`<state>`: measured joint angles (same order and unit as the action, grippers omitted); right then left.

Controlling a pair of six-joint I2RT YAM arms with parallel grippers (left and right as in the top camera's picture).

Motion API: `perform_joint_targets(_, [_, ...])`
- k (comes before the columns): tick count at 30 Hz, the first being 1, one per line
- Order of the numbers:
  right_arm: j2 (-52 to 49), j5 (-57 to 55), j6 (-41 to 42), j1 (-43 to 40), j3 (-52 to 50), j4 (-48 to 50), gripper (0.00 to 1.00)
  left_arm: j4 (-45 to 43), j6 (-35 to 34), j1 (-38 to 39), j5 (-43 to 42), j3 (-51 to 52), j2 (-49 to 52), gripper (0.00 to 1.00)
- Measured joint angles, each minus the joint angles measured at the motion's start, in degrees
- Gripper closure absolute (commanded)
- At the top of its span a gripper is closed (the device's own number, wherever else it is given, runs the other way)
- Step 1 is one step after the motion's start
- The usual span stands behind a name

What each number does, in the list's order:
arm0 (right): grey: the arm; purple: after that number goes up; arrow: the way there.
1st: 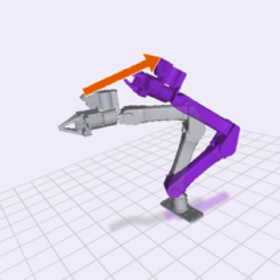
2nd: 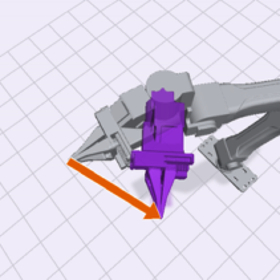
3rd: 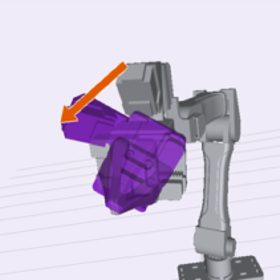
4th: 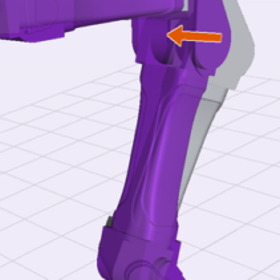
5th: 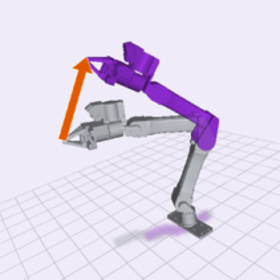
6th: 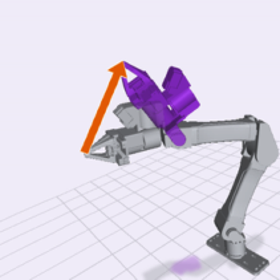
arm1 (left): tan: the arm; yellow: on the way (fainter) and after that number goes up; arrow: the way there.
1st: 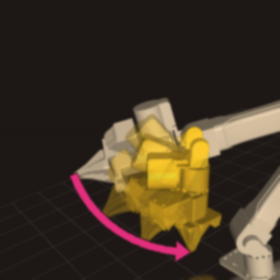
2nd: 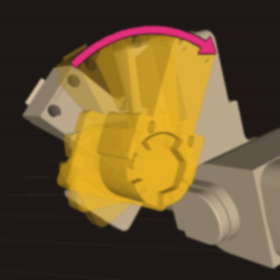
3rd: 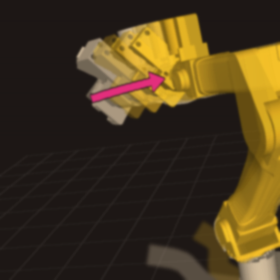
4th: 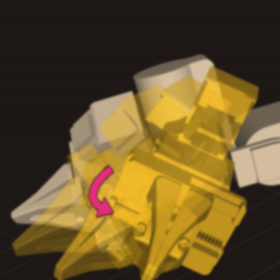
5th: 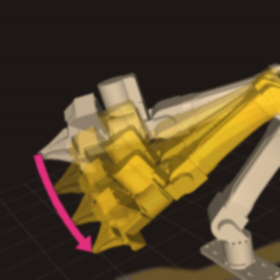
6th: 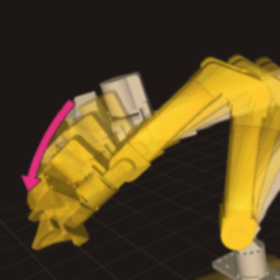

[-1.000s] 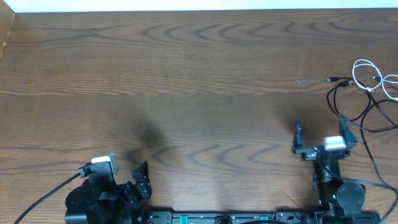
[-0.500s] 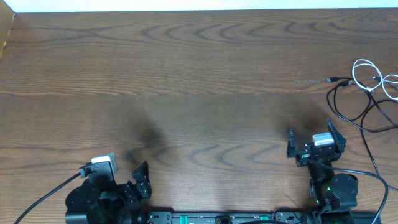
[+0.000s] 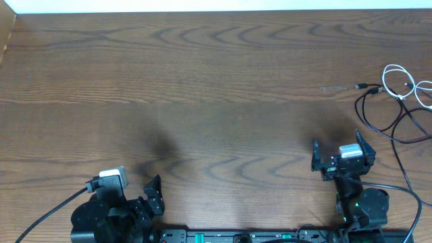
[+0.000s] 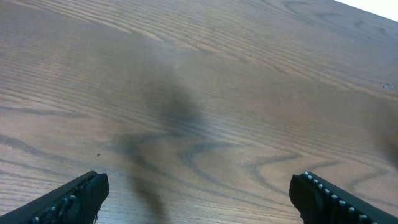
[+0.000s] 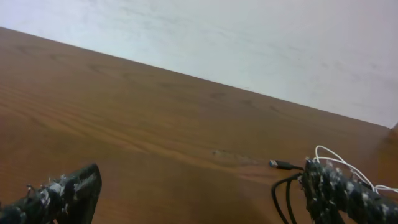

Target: Untangle cables

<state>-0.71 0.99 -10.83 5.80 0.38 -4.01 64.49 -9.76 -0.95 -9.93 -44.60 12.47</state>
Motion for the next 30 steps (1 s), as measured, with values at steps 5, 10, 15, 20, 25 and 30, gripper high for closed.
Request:
perform_joint_targets(5, [0.0,0.0,0.0,-0.8,0.0,0.0,0.01,0.0,0.0,0.0,0.0,0.0,0.0,0.02])
perform_joint_targets(10, [0.0,0.0,0.0,-0.9,0.0,0.0,0.01,0.0,0.0,0.0,0.0,0.0,0.0,0.02])
perform_joint_targets(15, [0.0,0.0,0.0,-0.9,0.0,0.0,0.01,0.0,0.0,0.0,0.0,0.0,0.0,0.02])
perform_joint_targets(20, [0.0,0.0,0.0,-0.9,0.0,0.0,0.01,0.0,0.0,0.0,0.0,0.0,0.0,0.02])
perform_joint_targets(25, [0.0,0.0,0.0,-0.9,0.0,0.0,0.01,0.0,0.0,0.0,0.0,0.0,0.0,0.02])
perform_joint_targets(30, [0.0,0.0,0.0,-0.9,0.0,0.0,0.01,0.0,0.0,0.0,0.0,0.0,0.0,0.02])
